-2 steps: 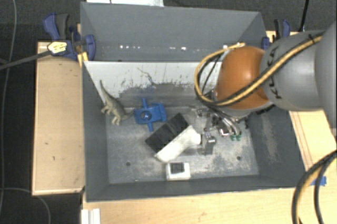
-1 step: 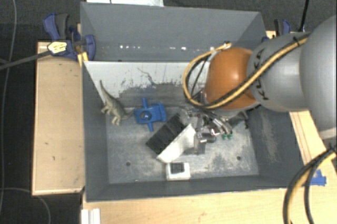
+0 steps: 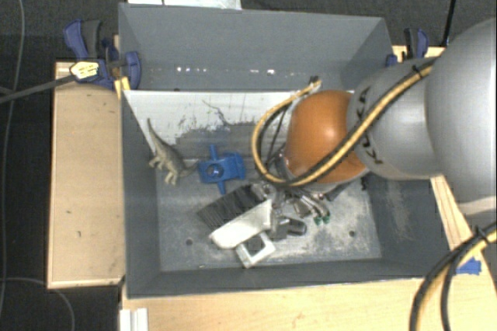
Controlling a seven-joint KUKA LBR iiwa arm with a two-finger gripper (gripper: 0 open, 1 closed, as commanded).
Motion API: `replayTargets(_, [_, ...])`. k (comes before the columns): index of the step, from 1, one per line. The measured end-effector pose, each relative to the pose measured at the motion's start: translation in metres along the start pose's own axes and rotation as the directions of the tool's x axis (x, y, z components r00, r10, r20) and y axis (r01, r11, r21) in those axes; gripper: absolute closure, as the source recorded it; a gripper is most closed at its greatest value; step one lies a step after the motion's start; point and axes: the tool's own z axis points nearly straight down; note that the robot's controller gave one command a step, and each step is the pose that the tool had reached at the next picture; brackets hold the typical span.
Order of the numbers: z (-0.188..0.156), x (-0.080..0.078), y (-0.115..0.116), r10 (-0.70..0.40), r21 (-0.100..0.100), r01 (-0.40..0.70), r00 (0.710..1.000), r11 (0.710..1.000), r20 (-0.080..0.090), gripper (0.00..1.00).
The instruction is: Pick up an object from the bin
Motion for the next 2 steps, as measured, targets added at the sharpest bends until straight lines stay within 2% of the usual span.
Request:
replayTargets(1, [0.0,0.0,0.0,-0.001,0.0,0.001,1.0,1.0,0.0,1.0])
replayTargets(2, [0.001,-0.007,-0.011,-0.008,-0.003,0.008,1.0,1.0,0.001,1.0])
